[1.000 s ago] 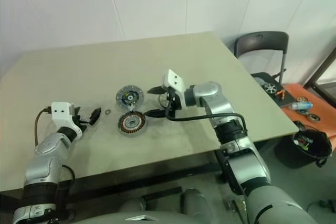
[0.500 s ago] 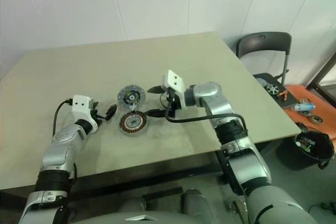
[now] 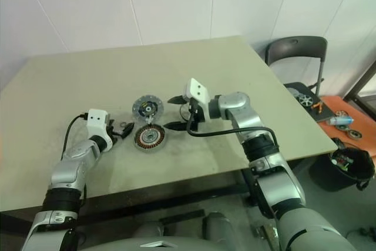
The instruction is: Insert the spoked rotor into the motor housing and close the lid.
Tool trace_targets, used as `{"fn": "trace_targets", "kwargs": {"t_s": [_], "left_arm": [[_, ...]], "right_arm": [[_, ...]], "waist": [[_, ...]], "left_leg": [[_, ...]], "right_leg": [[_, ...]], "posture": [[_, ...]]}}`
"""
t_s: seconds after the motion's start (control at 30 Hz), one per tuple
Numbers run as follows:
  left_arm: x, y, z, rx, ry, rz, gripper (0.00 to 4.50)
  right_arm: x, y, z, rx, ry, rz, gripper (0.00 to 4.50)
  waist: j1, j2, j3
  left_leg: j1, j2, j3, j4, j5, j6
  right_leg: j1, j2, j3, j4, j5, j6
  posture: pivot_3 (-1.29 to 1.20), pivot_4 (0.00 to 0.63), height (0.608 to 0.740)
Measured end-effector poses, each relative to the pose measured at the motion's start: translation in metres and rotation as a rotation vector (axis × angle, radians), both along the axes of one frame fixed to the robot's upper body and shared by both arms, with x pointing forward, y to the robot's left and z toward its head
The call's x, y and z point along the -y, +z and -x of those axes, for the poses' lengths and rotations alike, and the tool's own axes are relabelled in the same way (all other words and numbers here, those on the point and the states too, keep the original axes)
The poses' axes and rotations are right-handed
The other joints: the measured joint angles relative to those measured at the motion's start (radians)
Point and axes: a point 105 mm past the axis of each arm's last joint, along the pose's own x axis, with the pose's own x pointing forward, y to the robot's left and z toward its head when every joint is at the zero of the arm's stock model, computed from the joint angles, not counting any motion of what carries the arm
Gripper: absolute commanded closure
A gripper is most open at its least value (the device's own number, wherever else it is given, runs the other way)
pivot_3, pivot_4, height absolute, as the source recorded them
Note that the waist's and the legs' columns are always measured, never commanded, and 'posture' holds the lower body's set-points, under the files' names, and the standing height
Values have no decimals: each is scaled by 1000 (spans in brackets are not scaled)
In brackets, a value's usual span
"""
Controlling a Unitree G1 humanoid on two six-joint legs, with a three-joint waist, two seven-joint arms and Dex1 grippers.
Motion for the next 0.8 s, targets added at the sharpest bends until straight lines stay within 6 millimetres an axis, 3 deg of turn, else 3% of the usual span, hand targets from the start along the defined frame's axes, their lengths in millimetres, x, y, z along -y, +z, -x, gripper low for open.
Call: {"fn": "trace_targets", "kwargs": {"t_s": [0.3, 0.43, 0.7, 0.8], "left_arm": [[2, -2, 0, -24, -4, -20, 0], [1, -2, 0, -26, 7, -24, 821], [1, -2, -3, -26, 9, -22, 3689], [1, -1, -4, -27, 7, -20, 3825]], "right_arm": [[1, -2, -3, -4, -14, 0, 17], [1, 0, -3, 2, -16, -1, 0], [1, -1, -5, -2, -24, -1, 0], [1, -2, -5, -5, -26, -1, 0]], "waist": [[0, 0, 0], [0, 0, 0], [0, 0, 0], [0, 0, 0]], "left_leg": [[0, 0, 0, 0, 0, 0], [0, 0, 0, 0, 0, 0], [0, 0, 0, 0, 0, 0], [0, 0, 0, 0, 0, 0]], "right_leg": [[0, 0, 0, 0, 0, 0], [0, 0, 0, 0, 0, 0], [0, 0, 0, 0, 0, 0], [0, 0, 0, 0, 0, 0]], "posture": [[0, 0, 740], [0, 0, 740], [0, 0, 740], [0, 0, 740]]}}
